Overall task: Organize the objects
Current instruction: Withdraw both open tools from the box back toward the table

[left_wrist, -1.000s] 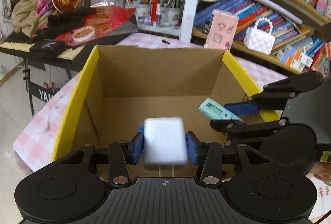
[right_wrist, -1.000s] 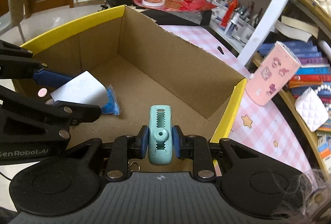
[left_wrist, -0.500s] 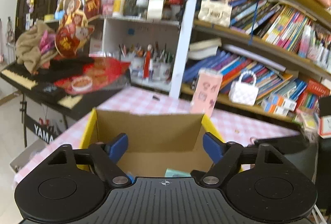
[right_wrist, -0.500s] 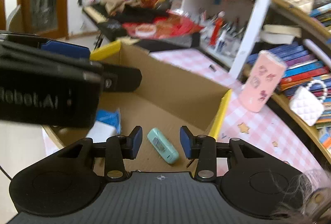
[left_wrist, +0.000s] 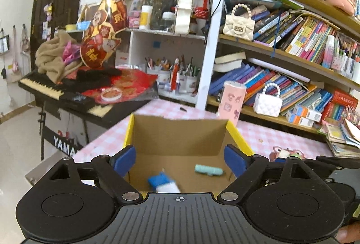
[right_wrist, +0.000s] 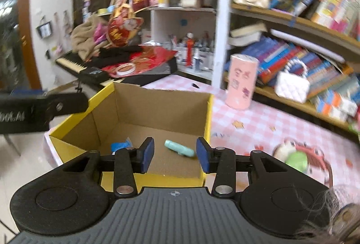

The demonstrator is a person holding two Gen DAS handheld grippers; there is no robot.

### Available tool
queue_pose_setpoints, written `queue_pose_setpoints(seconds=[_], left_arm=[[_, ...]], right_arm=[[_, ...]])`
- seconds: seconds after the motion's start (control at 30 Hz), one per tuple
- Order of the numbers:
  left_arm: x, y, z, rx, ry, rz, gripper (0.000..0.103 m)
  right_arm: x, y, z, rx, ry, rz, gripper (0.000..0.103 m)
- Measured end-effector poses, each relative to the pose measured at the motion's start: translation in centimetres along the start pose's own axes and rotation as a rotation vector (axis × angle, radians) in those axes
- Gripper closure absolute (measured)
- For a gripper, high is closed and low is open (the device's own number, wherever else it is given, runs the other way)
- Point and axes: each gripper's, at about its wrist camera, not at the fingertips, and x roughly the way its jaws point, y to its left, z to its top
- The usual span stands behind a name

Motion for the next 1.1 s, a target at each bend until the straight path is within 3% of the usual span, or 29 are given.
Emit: queue_pose_setpoints(seconds=[0.4, 0.63, 1.1], left_arm=[[-3.8, 0.7, -5.4, 0.007, 0.109, -0.033, 0.015], [-6.7, 1.3, -8.1, -0.007, 0.135, -0.004, 0.009], [-10.0, 0.7, -11.6, 0.080, 0.220, -0.106, 0.008]], right_arm=[[-4.0, 3.5, -6.0, 0.027, 0.096, -0.100, 0.061], [-6.5, 6.0, -9.4, 0.034, 0.151, -0.153, 0.056], [-11.4, 8.3, -13.9, 0.090, 0.181, -0.239, 0.053]])
